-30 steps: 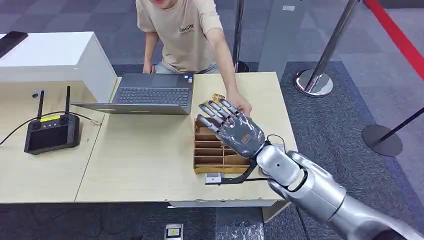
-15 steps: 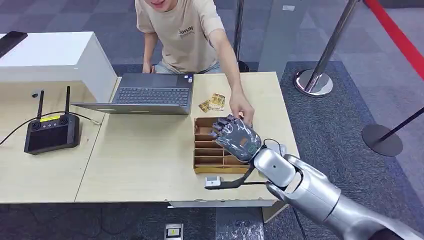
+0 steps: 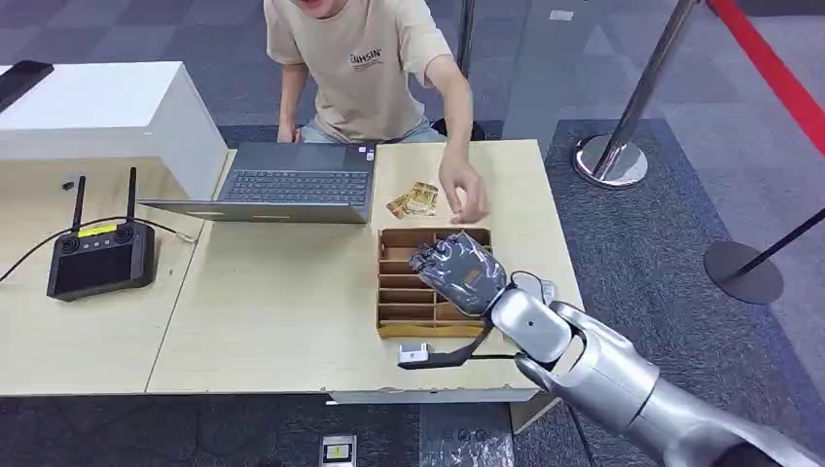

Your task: Pass the card to the sensor for recognition and then transmit it.

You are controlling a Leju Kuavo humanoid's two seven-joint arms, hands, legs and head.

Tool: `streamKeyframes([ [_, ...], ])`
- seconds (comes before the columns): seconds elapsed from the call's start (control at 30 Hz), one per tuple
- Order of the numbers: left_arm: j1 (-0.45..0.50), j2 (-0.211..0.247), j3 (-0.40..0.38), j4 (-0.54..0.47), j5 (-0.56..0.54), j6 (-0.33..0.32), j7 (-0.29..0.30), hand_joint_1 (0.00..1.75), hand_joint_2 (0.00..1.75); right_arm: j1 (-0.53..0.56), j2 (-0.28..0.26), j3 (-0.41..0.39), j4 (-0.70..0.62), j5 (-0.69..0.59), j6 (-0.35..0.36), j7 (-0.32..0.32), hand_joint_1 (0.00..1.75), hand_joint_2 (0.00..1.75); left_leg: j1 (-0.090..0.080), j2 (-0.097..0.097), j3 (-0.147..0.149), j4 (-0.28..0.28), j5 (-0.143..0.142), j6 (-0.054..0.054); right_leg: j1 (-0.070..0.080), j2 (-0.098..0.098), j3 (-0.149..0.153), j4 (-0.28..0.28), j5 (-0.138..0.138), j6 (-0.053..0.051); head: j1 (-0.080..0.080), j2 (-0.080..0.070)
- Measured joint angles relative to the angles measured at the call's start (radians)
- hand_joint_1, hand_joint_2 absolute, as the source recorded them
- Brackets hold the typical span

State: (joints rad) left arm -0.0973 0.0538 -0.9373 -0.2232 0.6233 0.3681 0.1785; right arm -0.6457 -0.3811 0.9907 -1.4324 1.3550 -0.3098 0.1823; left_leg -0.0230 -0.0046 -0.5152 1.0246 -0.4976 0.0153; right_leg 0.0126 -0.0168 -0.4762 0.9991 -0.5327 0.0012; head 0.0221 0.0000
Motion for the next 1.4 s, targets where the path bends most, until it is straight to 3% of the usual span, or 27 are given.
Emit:
streamKeyframes([
  [0.6,0.0,0.0,-0.008,0.0,-0.013,0.001,-0.004,0.0,0.0,0.0,0.007,0.0,0.01,-0.049,0.004,-0.012,1.75,1.75,0.0,0.0,0.0,0.0,0.0,0.0,0.0,0.0,0.0,0.0,0.0,0.0,0.0,0.0],
  [0.67,0.0,0.0,-0.012,0.0,-0.015,0.003,-0.006,0.0,0.0,0.0,0.008,0.0,0.01,-0.065,-0.009,-0.005,1.75,1.75,0.0,0.0,0.0,0.0,0.0,0.0,0.0,0.0,0.0,0.0,0.0,0.0,0.0,0.0],
  [0.77,0.0,0.0,-0.015,0.0,-0.009,0.006,-0.011,0.0,0.0,0.012,0.008,-0.016,0.006,-0.136,-0.085,0.038,1.75,1.75,0.0,0.0,0.0,0.0,0.0,0.0,0.0,0.0,0.0,0.0,0.0,0.0,0.0,0.0],
  [0.93,0.002,0.0,-0.015,0.0,0.013,0.008,-0.011,0.0,0.0,0.098,-0.01,-0.131,-0.02,-0.408,-0.244,0.072,1.75,1.75,0.0,0.0,0.0,0.001,0.0,0.0,0.0,0.0,0.0,0.0,0.0,0.0,0.0,0.0],
  [1.13,0.004,0.0,-0.015,0.0,0.035,0.016,-0.014,0.0,0.0,0.243,-0.051,-0.341,-0.015,-0.74,-0.342,-0.044,1.75,1.75,0.0,0.0,0.0,0.001,-0.001,0.001,-0.001,0.0,0.0,-0.001,0.0,0.0,0.0,0.0],
  [1.23,0.005,0.0,-0.015,0.0,0.037,0.018,-0.015,0.0,0.0,0.292,-0.062,-0.42,-0.006,-0.774,-0.35,-0.079,1.75,1.75,-0.001,0.0,0.0,0.001,-0.001,0.001,-0.001,0.0,0.0,-0.001,0.0,0.0,0.0,0.0],
  [1.4,0.004,0.0,-0.015,0.0,0.043,0.019,-0.018,0.0,0.0,0.337,-0.065,-0.509,0.0,-0.807,-0.356,-0.077,1.75,1.75,0.0,0.0,0.001,0.001,-0.001,0.001,-0.001,0.0,0.0,-0.001,0.0,0.0,0.0,0.0],
])
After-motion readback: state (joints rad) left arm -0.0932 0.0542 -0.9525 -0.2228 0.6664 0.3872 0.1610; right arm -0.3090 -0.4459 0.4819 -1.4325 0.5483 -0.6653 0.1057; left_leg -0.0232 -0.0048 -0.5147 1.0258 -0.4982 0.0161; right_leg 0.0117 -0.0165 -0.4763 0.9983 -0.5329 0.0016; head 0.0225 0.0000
